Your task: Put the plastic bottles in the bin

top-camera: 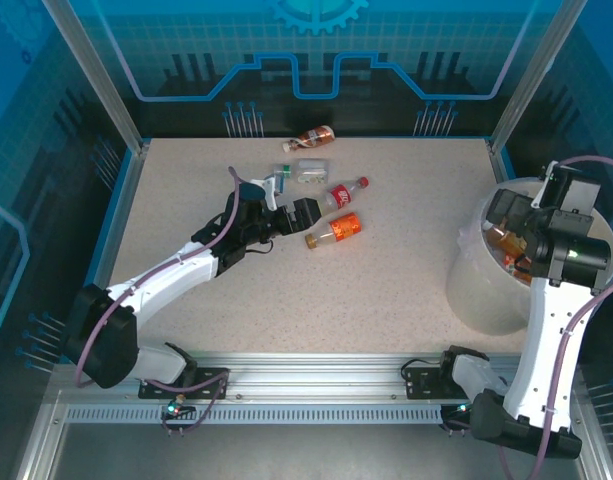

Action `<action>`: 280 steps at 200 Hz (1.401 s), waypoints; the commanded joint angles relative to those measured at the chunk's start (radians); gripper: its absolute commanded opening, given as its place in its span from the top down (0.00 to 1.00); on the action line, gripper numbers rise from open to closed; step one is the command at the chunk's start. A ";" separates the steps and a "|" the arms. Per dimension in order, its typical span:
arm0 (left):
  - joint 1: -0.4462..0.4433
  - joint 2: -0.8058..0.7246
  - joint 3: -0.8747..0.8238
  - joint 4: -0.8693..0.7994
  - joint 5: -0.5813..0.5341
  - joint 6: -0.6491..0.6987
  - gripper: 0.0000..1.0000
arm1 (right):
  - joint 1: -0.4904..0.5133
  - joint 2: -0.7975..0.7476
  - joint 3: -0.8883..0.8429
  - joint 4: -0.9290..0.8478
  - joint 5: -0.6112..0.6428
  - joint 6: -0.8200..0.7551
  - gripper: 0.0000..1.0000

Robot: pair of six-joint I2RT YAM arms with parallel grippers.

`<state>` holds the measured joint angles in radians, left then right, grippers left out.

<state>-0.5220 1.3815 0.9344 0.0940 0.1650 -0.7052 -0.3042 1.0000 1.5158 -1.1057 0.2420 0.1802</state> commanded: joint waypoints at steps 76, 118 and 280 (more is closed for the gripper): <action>-0.005 0.061 0.062 -0.125 -0.058 0.027 0.01 | 0.056 -0.053 0.004 0.112 -0.262 0.068 0.00; -0.006 0.108 0.094 -0.147 -0.024 0.070 0.01 | 0.131 -0.085 -0.053 0.241 -0.432 0.104 0.00; -0.129 0.577 0.519 -0.410 -0.131 0.602 0.01 | 0.485 -0.132 -0.197 0.434 -0.446 0.038 0.00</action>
<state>-0.6384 1.8923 1.3800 -0.2180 0.0742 -0.2119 0.1654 0.8883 1.3281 -0.6941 -0.2279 0.2386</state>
